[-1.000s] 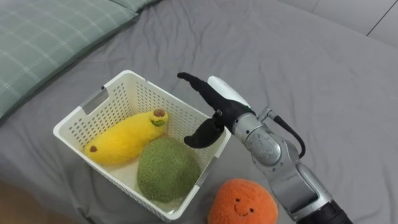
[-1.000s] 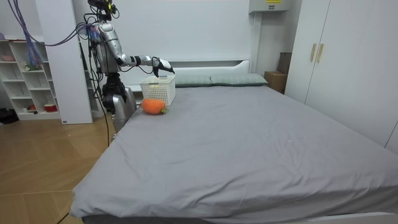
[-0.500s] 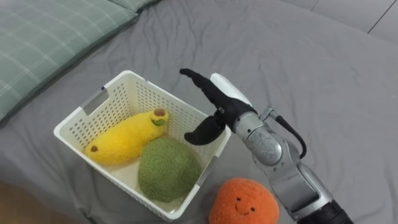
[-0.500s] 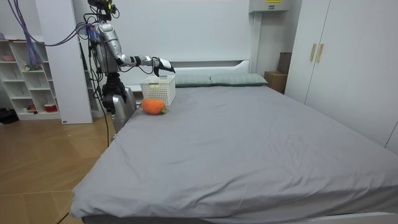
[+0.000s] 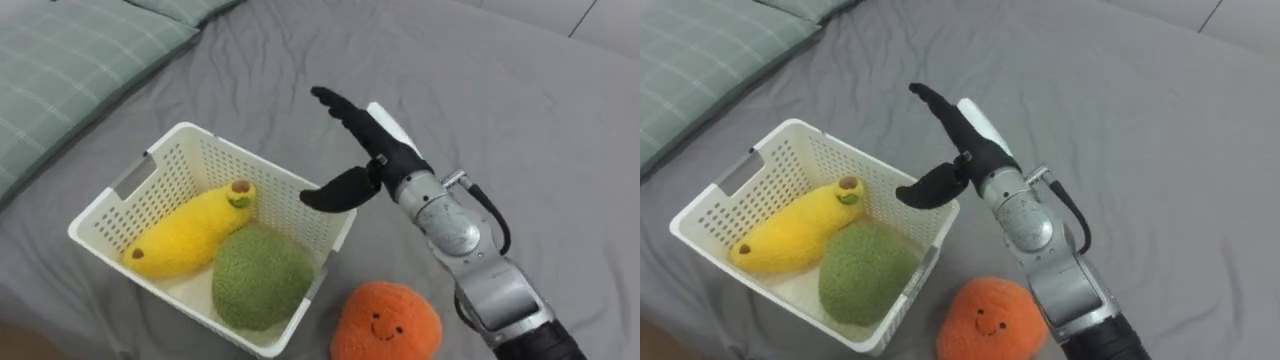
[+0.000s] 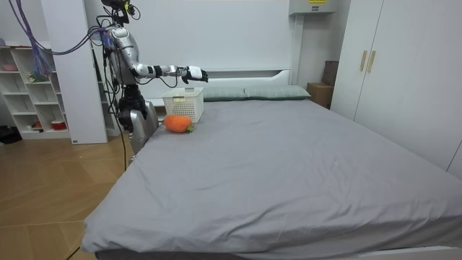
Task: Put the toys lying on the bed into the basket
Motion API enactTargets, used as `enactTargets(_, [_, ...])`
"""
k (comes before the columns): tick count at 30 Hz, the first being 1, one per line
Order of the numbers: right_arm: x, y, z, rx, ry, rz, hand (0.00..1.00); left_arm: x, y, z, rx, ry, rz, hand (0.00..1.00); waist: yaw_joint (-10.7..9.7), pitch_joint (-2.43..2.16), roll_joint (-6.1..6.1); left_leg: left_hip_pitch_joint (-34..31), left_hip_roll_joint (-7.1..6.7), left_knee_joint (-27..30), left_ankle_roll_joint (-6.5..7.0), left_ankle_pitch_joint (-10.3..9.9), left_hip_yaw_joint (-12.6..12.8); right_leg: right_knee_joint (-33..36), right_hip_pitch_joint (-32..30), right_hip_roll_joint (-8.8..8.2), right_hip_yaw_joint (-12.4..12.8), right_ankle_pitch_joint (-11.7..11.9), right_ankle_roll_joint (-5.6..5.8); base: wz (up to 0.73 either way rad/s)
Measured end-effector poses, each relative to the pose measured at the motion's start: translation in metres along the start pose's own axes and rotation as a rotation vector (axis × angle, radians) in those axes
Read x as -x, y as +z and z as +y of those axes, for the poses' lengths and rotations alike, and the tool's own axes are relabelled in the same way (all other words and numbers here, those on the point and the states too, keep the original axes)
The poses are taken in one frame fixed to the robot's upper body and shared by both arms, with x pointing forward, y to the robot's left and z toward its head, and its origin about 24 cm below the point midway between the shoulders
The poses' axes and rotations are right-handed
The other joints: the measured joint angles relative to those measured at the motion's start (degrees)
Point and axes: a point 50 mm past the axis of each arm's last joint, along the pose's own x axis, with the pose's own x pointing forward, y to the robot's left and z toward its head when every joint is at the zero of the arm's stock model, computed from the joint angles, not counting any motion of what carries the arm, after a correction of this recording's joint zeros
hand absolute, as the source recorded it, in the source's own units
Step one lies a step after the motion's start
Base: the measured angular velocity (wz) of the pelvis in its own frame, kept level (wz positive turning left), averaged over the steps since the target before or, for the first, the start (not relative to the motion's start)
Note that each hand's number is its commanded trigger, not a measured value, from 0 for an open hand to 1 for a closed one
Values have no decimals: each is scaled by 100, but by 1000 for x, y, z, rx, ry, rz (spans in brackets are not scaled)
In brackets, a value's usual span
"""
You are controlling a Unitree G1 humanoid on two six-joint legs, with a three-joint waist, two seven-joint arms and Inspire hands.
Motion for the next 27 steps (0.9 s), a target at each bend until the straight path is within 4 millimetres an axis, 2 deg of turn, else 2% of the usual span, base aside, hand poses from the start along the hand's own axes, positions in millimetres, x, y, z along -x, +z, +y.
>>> enactTargets(3, [4, -6, -11, -48, -75, 20, 0, 0, -4, 1, -1, 7, 10, 0, -158, -18, 39, 39, 30, -34, 3, -5, 127, 26, -19, 1, 123, 2, -3, -19])
enactTargets(7, [12, -16, -26, -171, -150, 31, 0, 1, -6, 0, 35, 9, 11, 0, -319, -19, 98, 105, 63, -46, 6, -12, 233, 76, -21, -4, 192, 4, -6, -13])
enactTargets(12, [30, -36, -38, -361, -259, 48, 0, 3, -15, -2, 86, 6, 14, 0, -621, -92, 241, 192, 73, -97, 7, -12, 394, 90, -6, 14, 340, 6, -8, -13])
enactTargets(15, [39, -51, -37, -420, -279, 100, 0, 4, -22, -1, 95, 10, 28, 0, -776, -114, 290, 233, 85, -128, 7, -13, 468, 100, -9, 21, 410, 9, -12, -14])
enactTargets(16, [42, -59, -36, -433, -290, 133, 0, 5, -25, -1, 93, 10, 36, 0, -887, -118, 302, 246, 85, -127, 7, -13, 466, 105, -11, 20, 427, 11, -15, -8])
enactTargets(18, [47, -75, -35, -442, -309, 202, 0, 6, -29, -1, 96, 11, 47, 0, -1030, -114, 312, 277, 87, -129, 7, -13, 490, 112, -1, 21, 444, 17, -21, -9])
enactTargets(21, [55, -90, -31, -424, -311, 273, 0, 6, -32, -3, 107, 7, 64, 0, -1121, -112, 305, 285, 86, -132, 9, -14, 513, 114, -8, 24, 480, 17, -21, -6])
enactTargets(27, [60, -104, -22, -403, -268, 338, 0, 5, -23, -5, 153, -2, 49, 0, -1230, -106, 269, 304, 85, -137, 15, -19, 545, 89, -17, 28, 506, 16, -19, -2])
